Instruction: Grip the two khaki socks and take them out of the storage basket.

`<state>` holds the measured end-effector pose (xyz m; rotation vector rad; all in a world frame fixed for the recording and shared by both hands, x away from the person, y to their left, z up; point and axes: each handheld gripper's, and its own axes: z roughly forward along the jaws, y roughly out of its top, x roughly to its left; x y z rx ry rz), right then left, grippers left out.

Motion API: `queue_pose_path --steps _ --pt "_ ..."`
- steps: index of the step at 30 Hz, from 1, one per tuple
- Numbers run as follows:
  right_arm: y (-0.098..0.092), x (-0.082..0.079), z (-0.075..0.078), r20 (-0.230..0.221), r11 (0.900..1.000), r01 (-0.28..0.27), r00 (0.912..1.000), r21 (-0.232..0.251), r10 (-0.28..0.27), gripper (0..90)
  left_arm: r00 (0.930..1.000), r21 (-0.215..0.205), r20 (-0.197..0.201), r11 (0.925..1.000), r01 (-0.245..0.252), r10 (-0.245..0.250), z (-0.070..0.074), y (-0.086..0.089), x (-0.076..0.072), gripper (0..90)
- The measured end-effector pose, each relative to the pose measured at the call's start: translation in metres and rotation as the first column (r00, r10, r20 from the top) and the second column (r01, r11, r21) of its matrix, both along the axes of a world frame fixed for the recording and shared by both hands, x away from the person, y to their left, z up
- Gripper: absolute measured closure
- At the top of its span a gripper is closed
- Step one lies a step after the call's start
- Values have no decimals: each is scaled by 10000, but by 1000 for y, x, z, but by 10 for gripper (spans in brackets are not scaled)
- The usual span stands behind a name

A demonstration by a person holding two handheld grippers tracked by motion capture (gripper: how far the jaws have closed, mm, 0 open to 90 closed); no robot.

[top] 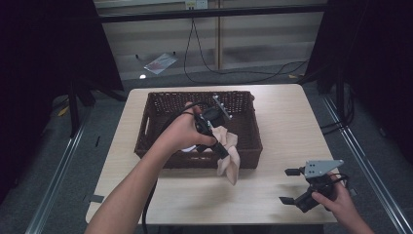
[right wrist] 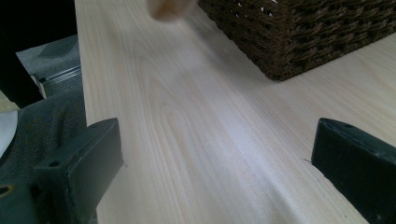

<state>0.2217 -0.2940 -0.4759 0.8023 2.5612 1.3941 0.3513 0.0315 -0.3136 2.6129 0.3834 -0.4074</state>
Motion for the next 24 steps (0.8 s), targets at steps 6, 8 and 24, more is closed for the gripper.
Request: queue_pose_path --steps 6,8,24 --pt "0 0 0 2 10000 7 10000 23 -7 13 9962 178 555 9975 -681 671 2 4 7 362" --pt "0 1 0 1 10000 -52 10000 12 52 13 9933 196 763 9959 -886 869 3 7 11 328" --pt "0 0 0 -32 10000 -49 10000 -24 49 13 9580 594 1774 9692 -2389 2253 -26 24 53 201"
